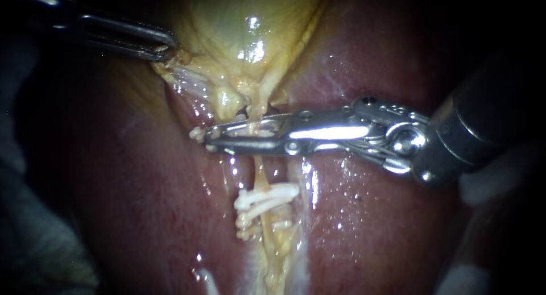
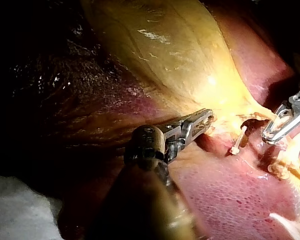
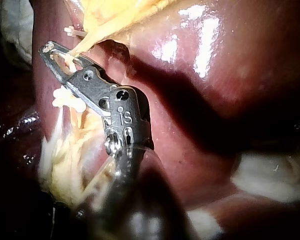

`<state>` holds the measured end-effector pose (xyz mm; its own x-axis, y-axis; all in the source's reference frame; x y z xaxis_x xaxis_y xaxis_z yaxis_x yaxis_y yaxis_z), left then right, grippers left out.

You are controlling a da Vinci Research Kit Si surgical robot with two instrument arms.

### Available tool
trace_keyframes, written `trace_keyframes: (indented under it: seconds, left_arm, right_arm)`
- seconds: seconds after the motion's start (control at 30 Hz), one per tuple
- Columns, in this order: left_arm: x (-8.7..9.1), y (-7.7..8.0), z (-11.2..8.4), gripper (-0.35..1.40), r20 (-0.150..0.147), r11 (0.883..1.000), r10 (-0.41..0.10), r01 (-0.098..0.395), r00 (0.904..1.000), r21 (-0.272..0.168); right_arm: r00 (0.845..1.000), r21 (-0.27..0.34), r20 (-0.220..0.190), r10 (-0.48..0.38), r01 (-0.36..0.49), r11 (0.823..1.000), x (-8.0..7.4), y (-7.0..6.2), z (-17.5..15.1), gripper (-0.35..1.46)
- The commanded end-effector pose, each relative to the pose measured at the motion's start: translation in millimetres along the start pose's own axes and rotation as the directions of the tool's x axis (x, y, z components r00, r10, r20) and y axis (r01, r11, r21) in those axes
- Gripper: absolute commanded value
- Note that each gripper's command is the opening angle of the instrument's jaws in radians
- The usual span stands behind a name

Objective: Clipping third clip right tube

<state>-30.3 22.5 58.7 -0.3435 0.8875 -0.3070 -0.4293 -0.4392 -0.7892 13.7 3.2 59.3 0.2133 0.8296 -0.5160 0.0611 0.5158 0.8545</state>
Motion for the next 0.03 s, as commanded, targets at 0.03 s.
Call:
trace_keyframes:
  seconds: [0.03]
  left_arm:
    - [0.0,0.0,0.0,-0.35,0.000,1.000,0.000,0.000,1.0000,0.001]
  right_arm:
    - [1.000,0.000,0.000,0.000,0.000,1.000,0.0,0.1,0.0,-0.35]
